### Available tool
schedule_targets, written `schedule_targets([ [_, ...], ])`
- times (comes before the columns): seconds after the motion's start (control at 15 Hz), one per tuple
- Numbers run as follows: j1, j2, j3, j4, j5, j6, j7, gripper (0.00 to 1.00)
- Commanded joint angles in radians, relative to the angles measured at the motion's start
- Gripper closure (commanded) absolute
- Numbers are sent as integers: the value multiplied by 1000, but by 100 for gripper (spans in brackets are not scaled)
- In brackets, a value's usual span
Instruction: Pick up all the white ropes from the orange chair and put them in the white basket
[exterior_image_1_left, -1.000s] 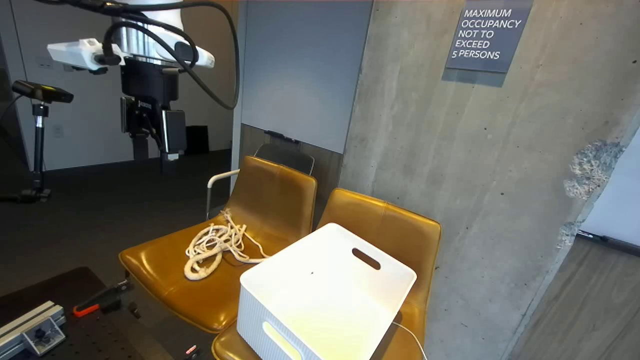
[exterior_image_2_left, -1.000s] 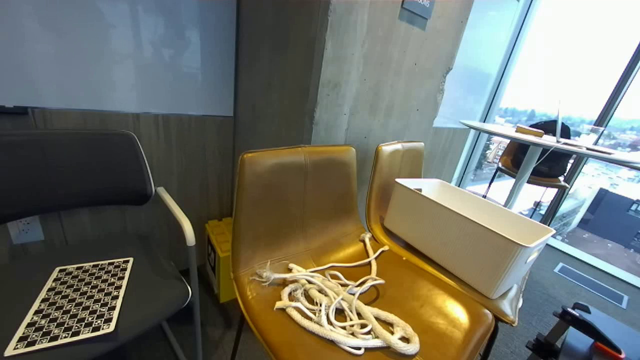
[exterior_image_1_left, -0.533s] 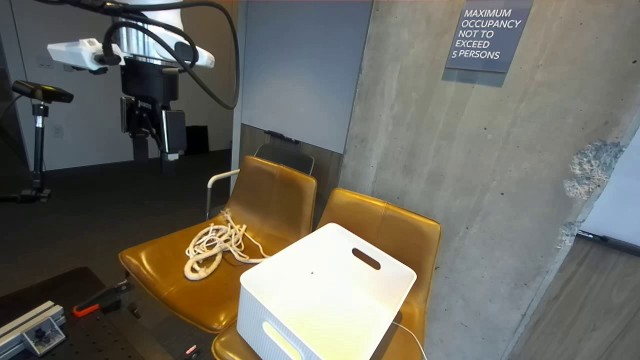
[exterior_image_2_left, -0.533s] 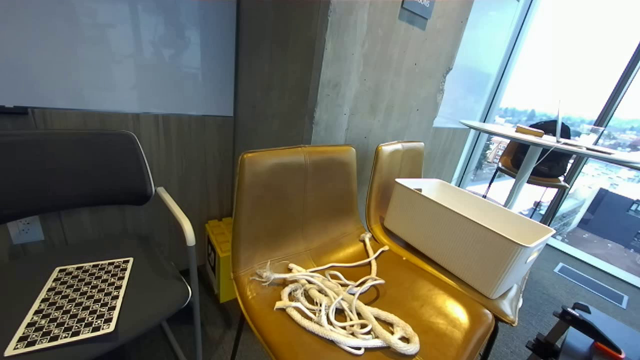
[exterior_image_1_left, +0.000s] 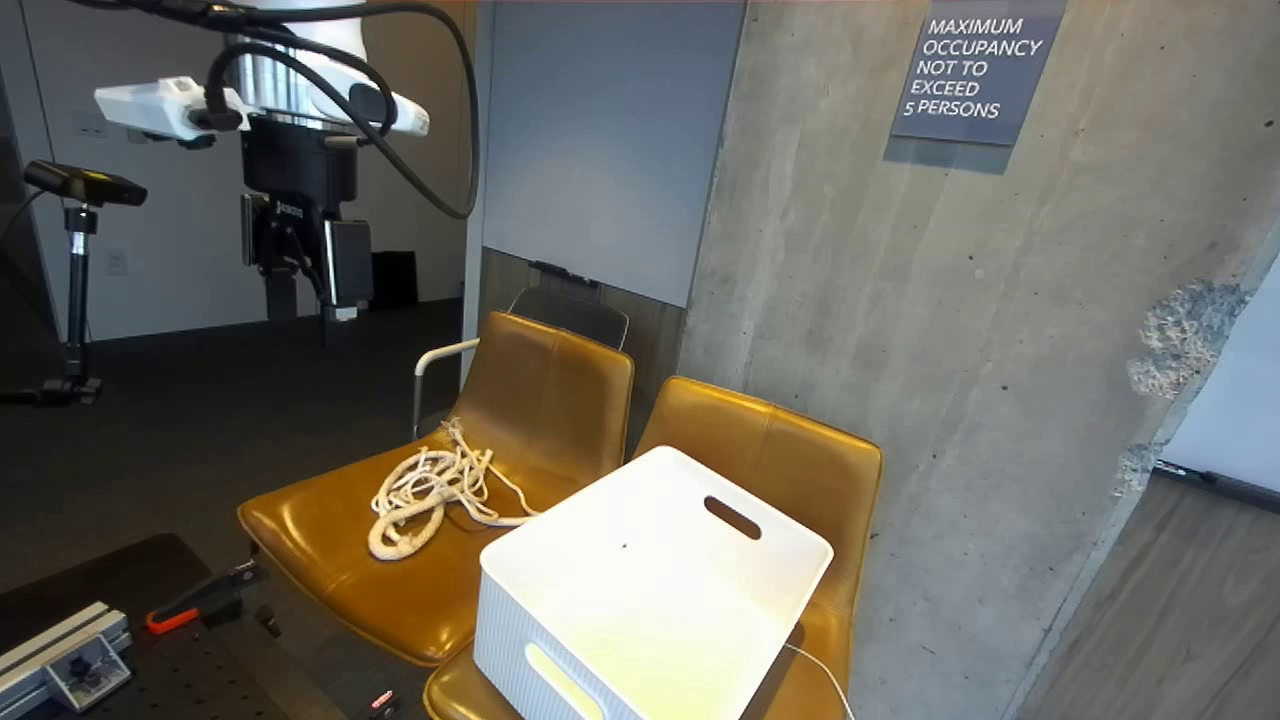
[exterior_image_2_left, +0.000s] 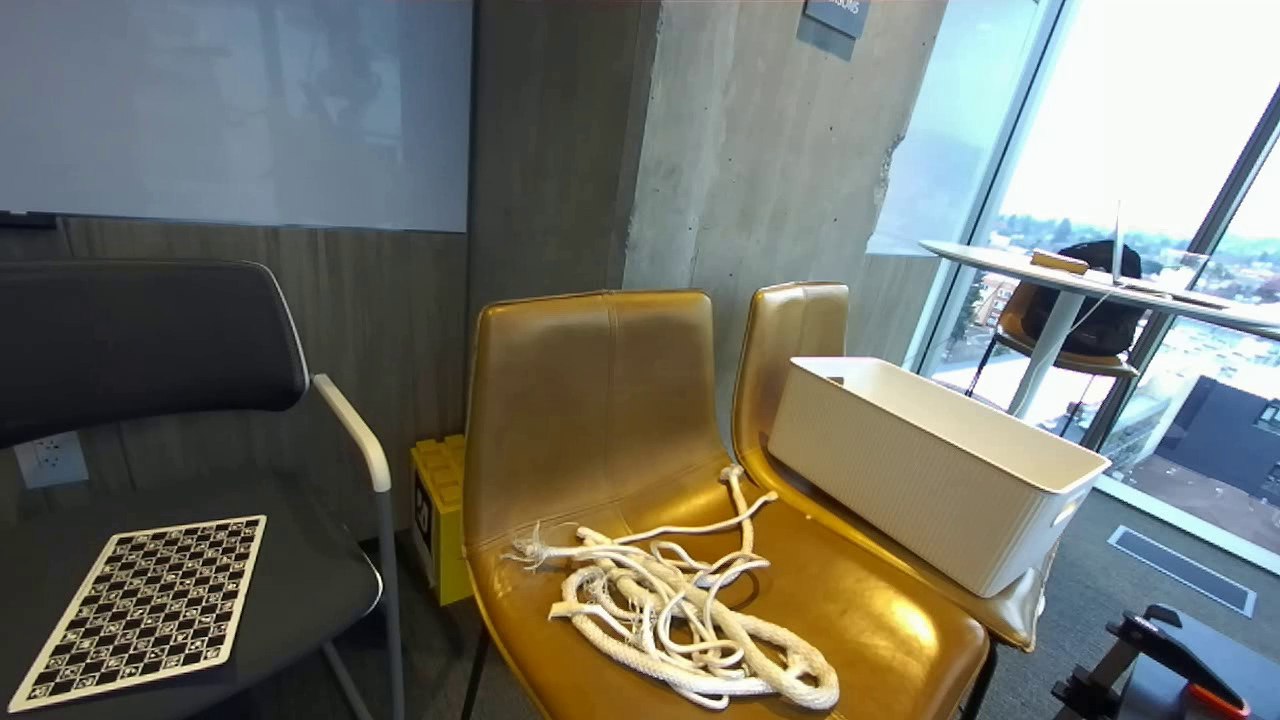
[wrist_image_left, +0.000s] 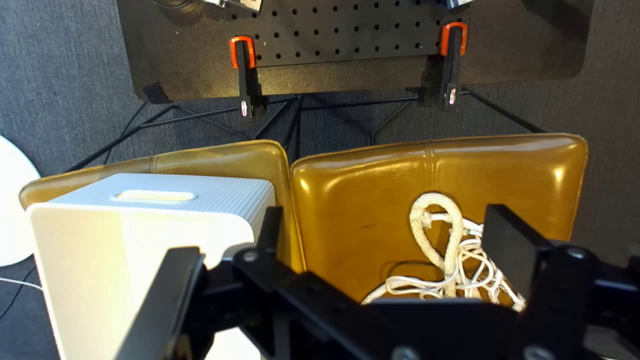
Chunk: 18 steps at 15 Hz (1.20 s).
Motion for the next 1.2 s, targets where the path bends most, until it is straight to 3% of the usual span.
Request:
schedule_targets([
  [0.0, -4, 0, 4, 2, 2, -2, -2, 0],
  [0.73, -4, 0, 4, 2, 2, -2, -2, 0],
  [1.13, 63, 112, 90, -16, -3, 119, 7, 0],
])
